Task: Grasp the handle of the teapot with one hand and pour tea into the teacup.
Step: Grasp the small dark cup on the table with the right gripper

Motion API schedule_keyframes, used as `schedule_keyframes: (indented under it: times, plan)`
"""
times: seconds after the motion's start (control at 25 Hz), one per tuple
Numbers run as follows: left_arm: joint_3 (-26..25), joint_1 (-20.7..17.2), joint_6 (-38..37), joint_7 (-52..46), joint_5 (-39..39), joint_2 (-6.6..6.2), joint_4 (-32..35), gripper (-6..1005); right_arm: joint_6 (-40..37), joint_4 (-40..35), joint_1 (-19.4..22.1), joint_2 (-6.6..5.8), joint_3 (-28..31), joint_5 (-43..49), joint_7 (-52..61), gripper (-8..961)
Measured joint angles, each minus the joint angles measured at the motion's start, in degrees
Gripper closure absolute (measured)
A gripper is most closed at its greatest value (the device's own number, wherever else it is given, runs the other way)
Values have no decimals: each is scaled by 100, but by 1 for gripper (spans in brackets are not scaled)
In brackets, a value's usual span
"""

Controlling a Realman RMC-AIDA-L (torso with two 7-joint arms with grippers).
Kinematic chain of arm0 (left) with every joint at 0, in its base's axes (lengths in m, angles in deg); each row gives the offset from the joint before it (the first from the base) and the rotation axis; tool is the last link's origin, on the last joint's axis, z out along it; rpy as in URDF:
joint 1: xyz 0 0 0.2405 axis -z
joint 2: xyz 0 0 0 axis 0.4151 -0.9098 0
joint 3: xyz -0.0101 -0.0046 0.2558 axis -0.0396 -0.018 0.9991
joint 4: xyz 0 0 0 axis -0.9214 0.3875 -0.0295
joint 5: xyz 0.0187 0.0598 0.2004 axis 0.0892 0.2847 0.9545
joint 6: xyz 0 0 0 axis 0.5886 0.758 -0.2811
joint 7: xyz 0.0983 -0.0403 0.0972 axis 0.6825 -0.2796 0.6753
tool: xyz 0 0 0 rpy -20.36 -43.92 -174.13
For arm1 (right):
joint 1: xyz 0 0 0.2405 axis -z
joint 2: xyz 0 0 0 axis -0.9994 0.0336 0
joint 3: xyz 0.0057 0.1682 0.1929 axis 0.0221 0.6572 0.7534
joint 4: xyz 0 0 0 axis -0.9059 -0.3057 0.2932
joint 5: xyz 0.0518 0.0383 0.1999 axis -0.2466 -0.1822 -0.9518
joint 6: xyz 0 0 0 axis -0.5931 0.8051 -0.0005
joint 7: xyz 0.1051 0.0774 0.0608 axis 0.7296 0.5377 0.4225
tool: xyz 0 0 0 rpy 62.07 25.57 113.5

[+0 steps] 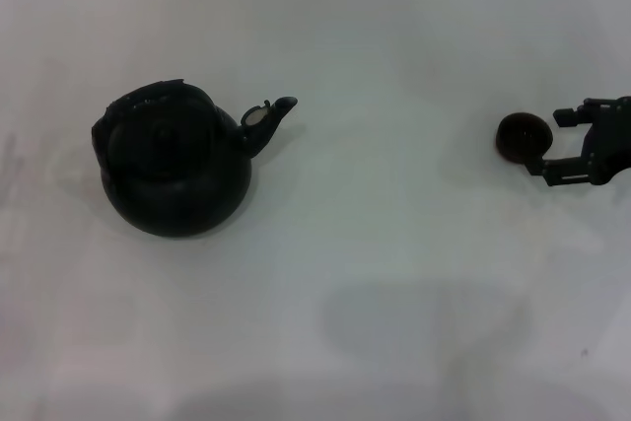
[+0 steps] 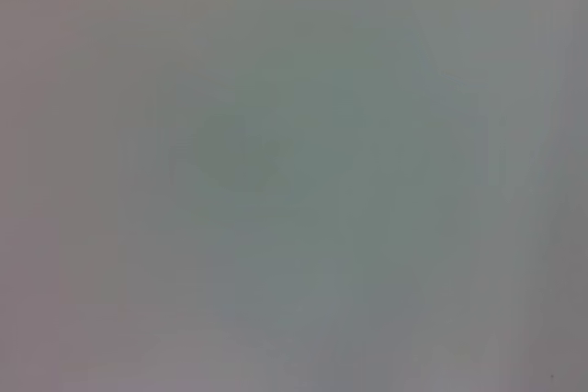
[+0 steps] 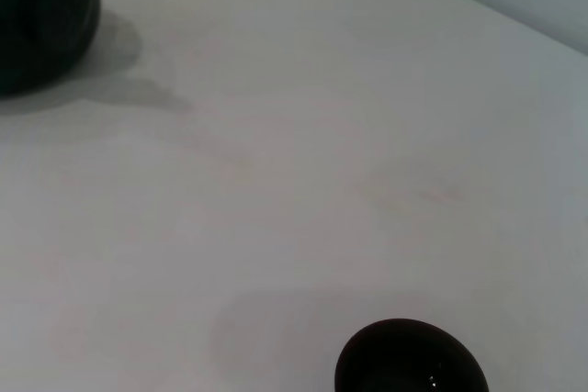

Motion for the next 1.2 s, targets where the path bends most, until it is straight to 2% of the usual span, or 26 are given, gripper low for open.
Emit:
schedule_keyframes:
  times: [0.52, 1.2]
  plan:
    - [12, 16, -27, 0, 59, 0, -4, 153, -126, 315, -128, 7, -129, -160, -133, 92]
    - [11, 3, -81, 0, 57, 0, 5, 154, -467, 382, -157, 18, -644, -658, -136, 94]
